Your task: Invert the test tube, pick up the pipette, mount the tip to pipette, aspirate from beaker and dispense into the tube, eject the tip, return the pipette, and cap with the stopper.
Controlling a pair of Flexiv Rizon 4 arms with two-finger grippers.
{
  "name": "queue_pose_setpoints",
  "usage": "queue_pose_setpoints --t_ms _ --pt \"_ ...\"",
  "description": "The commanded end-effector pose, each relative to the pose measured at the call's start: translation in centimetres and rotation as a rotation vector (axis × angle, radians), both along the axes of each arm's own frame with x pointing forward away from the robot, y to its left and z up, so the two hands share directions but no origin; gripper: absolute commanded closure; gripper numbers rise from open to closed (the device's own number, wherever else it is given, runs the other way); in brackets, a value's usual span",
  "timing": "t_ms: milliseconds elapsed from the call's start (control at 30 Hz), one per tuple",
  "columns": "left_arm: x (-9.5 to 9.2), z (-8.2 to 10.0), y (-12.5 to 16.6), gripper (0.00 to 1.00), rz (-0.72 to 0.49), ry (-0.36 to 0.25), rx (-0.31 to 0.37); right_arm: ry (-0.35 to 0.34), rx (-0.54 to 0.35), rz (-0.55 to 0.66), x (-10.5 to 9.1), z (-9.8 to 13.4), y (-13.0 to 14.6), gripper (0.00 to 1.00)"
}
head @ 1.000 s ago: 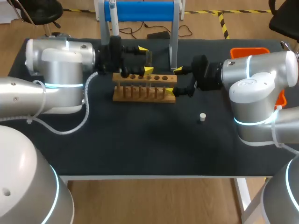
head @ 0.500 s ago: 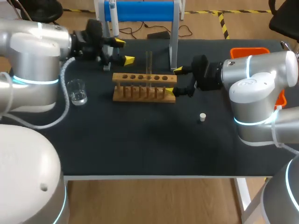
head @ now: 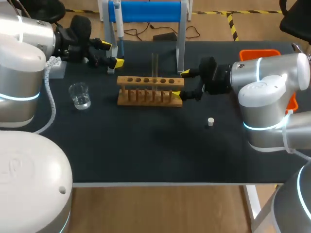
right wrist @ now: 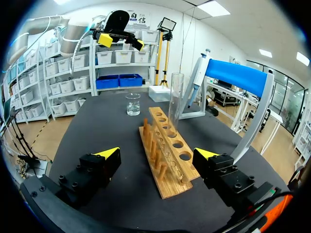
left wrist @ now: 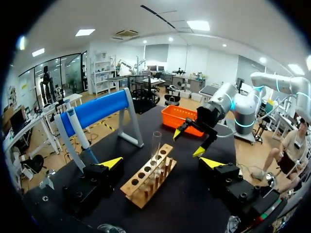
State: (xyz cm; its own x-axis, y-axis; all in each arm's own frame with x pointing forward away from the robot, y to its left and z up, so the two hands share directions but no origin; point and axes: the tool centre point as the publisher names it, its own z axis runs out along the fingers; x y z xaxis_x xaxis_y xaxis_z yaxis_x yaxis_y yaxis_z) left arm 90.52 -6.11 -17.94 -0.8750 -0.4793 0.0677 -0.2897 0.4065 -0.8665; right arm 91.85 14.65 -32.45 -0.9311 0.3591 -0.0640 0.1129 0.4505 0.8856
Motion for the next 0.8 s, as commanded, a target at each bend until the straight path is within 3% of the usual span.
queue_pose_setpoints --t_ms 33,233,633,800 --pt "-0.1 -0.1 0.1 0.0 0.001 -0.003 -0.004 0.0 0.0 0.001 0.0 0.0 0.0 0.0" --pt "0.1 -0.5 0.8 0.0 0.016 -0.002 -0.002 0.0 0.0 0.001 0.0 0.0 0.0 0.0" --pt "3.5 -3.0 13.4 0.0 0.287 0.028 0.061 0.0 0.0 0.001 0.0 0.0 0.0 0.0" --pt "5.1 -4.2 18.2 0.0 0.452 0.059 0.094 0.0 0.0 0.001 0.0 0.0 0.0 0.0"
